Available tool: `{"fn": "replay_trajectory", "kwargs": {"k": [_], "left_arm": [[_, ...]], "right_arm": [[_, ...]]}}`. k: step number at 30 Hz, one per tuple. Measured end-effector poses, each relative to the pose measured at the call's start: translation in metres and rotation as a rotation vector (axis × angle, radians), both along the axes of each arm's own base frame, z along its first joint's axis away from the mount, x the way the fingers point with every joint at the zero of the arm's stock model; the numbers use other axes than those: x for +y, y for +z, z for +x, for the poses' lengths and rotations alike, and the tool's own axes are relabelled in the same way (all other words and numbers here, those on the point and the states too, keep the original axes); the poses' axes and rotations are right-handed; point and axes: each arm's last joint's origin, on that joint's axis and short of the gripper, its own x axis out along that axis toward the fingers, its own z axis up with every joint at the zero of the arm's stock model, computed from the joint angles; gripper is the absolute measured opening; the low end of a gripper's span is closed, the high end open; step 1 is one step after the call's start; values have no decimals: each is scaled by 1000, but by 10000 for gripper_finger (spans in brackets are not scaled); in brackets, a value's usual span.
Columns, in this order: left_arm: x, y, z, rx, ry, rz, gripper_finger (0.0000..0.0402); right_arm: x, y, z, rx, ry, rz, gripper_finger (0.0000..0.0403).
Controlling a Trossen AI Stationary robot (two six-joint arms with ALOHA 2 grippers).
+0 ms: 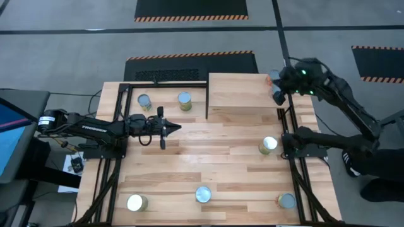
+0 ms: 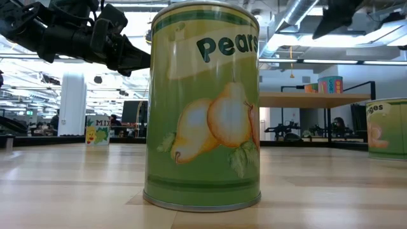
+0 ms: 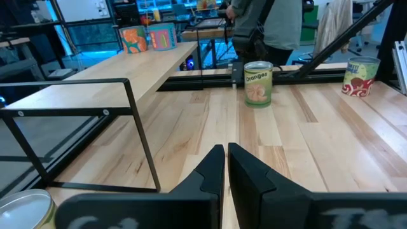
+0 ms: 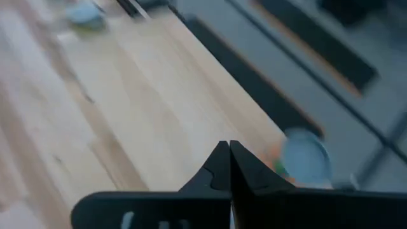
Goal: Pick and place cans onto a shelf
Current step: Put the top canned pears on the shelf
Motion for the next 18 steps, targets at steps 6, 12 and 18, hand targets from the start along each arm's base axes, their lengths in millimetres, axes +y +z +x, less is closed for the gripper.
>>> {"fn": "replay_trajectory", "kwargs": {"k": [6,12,18], "left_arm": [[0,0,0,0,0,0,12],[0,0,0,1,0,1,12],[0,0,0,2,0,1,12]], "right_arm": [[24,-35,1,-197,136,-103,9],[43,-75,12,-405,296,-141,9],[64,-103,27,-441,492,-121,26]]}}
